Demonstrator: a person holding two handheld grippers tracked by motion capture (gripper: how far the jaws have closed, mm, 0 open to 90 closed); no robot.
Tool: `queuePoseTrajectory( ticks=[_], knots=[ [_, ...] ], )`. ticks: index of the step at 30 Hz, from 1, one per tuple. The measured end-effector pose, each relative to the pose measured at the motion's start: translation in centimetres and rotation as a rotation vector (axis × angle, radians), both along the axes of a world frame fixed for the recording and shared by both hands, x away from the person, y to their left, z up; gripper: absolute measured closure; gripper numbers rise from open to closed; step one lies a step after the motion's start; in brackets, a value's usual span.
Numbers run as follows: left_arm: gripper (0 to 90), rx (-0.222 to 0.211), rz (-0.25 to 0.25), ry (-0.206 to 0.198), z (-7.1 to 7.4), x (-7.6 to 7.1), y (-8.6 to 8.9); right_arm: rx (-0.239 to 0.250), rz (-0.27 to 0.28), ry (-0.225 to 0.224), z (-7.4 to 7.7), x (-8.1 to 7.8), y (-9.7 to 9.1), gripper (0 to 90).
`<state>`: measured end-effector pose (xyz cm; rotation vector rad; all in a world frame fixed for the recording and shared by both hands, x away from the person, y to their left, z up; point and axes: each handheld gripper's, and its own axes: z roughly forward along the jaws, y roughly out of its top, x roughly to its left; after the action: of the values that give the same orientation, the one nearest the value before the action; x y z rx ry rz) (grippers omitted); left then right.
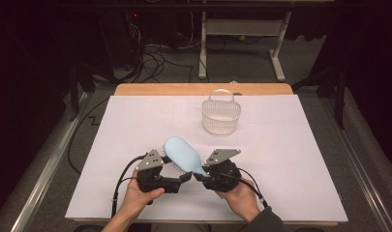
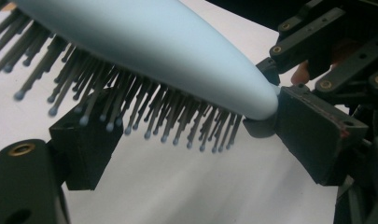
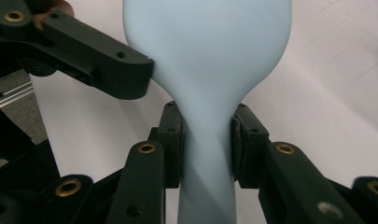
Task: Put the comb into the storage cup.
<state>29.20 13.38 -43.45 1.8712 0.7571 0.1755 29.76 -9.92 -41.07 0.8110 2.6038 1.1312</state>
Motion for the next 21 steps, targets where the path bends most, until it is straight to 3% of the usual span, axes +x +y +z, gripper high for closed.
queuePoseTrajectory(
  ticks=[12, 21],
  knots=[
    [17.3, -0.047, 0.026, 0.018, 0.0, 0.1, 0.5, -0.034, 0.038, -0.012, -0.5, -0.2, 2.0, 69.9],
    [29.1, -0.080, 0.028, 0.032, 0.5, 0.1, 1.1, -0.060, 0.047, -0.030, -0.3, -0.1, 2.8, 69.9]
  ],
)
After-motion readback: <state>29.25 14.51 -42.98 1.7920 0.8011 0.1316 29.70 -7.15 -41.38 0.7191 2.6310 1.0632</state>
